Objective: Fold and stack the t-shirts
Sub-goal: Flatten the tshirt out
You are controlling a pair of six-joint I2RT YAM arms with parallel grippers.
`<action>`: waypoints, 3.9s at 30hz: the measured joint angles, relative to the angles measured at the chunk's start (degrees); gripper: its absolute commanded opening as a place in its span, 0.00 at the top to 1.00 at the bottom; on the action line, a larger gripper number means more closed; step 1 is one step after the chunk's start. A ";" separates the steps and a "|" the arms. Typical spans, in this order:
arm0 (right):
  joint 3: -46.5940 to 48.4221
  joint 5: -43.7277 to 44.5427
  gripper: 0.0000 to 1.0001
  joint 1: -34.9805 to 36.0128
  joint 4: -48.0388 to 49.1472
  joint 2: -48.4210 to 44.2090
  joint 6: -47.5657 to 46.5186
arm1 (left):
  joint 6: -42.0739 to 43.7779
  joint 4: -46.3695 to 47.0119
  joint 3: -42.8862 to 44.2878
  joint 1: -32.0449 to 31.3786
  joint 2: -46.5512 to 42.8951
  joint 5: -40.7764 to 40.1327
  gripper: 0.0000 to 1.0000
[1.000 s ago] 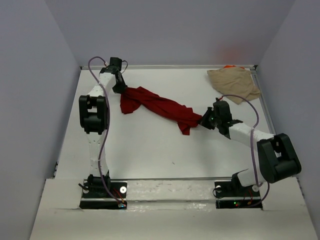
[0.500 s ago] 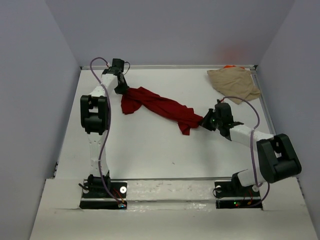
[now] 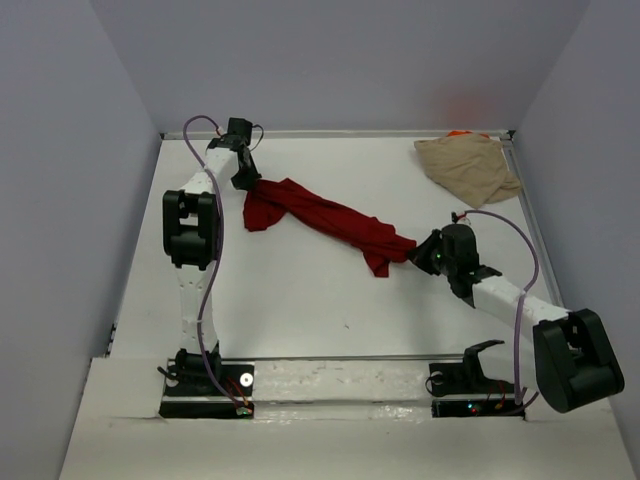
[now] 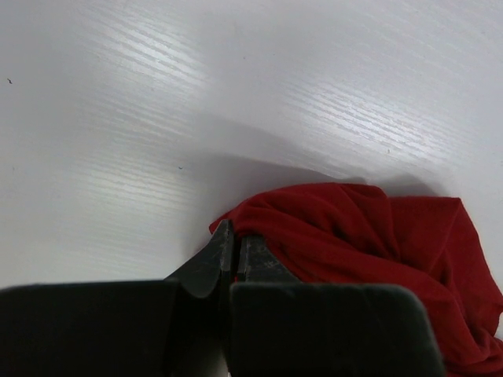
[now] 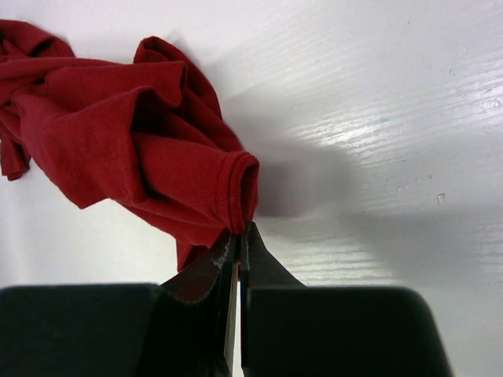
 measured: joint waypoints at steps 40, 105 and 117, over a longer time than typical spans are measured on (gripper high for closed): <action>32.89 -3.43 0.52 3.54 -15.17 18.49 -23.37 | 2.86 7.28 -18.25 -14.56 -23.37 -8.87 0.01; 29.18 -6.23 0.58 4.39 -12.46 26.05 -20.50 | 3.74 3.26 -9.05 -14.58 -19.71 -8.63 0.01; 29.18 -4.72 0.57 4.39 -12.46 26.29 -22.43 | 3.74 4.35 -10.16 -14.93 -18.34 -8.92 0.01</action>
